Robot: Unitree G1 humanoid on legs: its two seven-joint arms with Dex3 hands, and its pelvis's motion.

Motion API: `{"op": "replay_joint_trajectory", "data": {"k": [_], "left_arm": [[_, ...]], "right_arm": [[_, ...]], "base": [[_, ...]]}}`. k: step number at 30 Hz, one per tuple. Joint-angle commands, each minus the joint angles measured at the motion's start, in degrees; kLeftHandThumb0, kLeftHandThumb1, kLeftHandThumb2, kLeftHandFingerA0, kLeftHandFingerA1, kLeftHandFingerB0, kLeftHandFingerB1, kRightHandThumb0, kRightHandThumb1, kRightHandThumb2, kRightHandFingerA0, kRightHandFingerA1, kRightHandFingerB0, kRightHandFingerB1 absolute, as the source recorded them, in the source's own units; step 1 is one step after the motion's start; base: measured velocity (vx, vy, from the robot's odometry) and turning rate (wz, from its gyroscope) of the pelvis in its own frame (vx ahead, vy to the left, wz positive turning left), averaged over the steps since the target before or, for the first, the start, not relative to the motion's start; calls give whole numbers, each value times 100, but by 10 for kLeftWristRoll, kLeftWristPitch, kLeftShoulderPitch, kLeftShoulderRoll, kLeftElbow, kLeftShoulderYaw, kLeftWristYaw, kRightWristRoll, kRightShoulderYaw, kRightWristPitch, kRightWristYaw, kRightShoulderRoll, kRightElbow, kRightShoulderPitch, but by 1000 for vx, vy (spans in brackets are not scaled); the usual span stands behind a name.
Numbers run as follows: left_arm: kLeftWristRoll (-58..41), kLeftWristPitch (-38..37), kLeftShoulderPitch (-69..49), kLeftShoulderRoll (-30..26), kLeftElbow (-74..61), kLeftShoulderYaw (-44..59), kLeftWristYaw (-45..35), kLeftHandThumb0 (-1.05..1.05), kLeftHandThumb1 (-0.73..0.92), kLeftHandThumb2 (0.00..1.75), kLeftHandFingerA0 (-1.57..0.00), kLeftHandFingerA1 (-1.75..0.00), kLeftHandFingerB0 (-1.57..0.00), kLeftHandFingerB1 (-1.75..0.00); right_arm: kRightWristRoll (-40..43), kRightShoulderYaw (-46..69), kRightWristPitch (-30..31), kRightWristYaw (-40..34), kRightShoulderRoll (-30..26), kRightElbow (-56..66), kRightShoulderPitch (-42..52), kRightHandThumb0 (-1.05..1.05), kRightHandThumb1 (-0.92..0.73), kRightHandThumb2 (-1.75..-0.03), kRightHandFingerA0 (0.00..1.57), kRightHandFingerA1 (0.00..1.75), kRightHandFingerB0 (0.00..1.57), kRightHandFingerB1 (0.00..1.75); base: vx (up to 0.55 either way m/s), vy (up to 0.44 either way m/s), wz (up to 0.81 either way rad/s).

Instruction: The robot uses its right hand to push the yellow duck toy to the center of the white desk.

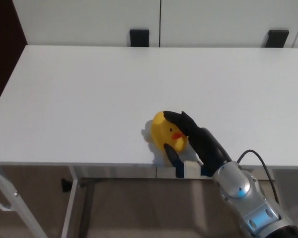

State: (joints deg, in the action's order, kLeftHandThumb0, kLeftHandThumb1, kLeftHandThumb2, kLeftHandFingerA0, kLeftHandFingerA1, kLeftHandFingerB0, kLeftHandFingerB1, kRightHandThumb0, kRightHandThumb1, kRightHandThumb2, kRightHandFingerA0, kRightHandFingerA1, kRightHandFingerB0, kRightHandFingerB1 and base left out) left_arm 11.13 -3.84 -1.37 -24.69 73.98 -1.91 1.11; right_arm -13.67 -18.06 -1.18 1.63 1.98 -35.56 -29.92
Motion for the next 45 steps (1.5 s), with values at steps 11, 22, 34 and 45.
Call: {"op": "replay_joint_trajectory", "data": {"k": [11, 22, 34, 45], "left_arm": [[8, -17, 1, -6, 3, -8, 4, -15, 59, 78, -86, -84, -87, -84], [7, -17, -2, -4, 6, -10, 3, -14, 58, 77, -87, -84, -88, -83], [9, -17, -7, -1, 5, -15, 1, -14, 59, 78, -85, -85, -87, -83], [6, -16, -4, 4, 11, -16, 6, -19, 58, 73, -88, -87, -91, -87]], "right_arm": [[-9, -9, 35, 15, 13, -1, 9, -94, -80, -122, 3, 32, 2, 32], [-88, -7, 48, -101, -18, 68, 37, -105, -92, -76, 0, 0, 0, 0], [-98, 13, -30, -147, -32, 211, 75, -104, -76, -101, 0, 2, 0, 0], [28, 107, 9, -8, -106, 519, 175, -99, -92, -71, 0, 0, 0, 0]], "base": [[0, 0, 0], [0, 0, 0], [0, 0, 0], [0, 0, 0]]}}
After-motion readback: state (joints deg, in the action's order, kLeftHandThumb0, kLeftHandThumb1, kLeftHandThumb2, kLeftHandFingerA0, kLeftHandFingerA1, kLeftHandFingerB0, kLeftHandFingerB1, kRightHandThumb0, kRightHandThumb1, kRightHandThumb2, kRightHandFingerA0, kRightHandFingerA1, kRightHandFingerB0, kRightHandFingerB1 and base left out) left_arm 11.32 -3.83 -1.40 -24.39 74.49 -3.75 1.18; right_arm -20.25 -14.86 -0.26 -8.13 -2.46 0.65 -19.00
